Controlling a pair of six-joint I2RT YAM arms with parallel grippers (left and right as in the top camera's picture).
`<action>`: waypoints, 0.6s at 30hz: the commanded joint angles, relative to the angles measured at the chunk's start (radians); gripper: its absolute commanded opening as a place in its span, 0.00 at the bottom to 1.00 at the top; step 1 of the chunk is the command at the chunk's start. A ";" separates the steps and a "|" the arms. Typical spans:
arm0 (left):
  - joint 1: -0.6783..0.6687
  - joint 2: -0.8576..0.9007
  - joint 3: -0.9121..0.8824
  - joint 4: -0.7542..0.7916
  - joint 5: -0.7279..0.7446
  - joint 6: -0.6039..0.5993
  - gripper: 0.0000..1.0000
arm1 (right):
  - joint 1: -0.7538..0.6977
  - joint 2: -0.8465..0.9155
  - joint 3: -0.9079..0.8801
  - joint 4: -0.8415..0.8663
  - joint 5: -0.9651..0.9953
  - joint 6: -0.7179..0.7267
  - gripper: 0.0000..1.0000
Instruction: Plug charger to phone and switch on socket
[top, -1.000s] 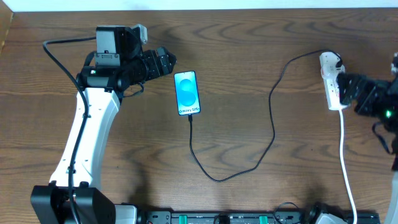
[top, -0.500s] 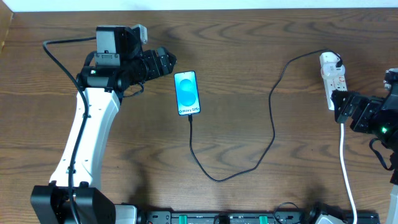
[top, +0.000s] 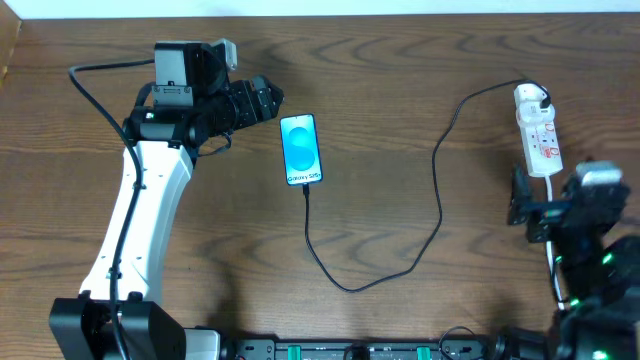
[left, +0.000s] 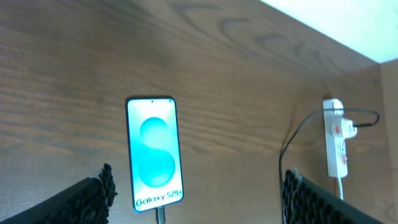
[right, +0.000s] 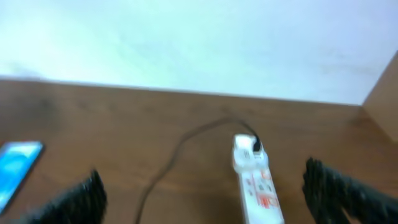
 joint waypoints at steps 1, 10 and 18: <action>0.001 -0.011 0.003 0.000 -0.010 0.013 0.87 | 0.031 -0.119 -0.203 0.119 0.064 -0.012 0.99; 0.001 -0.011 0.003 0.000 -0.010 0.013 0.87 | 0.074 -0.328 -0.506 0.294 0.064 -0.012 0.99; 0.001 -0.011 0.003 0.000 -0.010 0.014 0.87 | 0.080 -0.457 -0.616 0.296 0.047 -0.008 0.99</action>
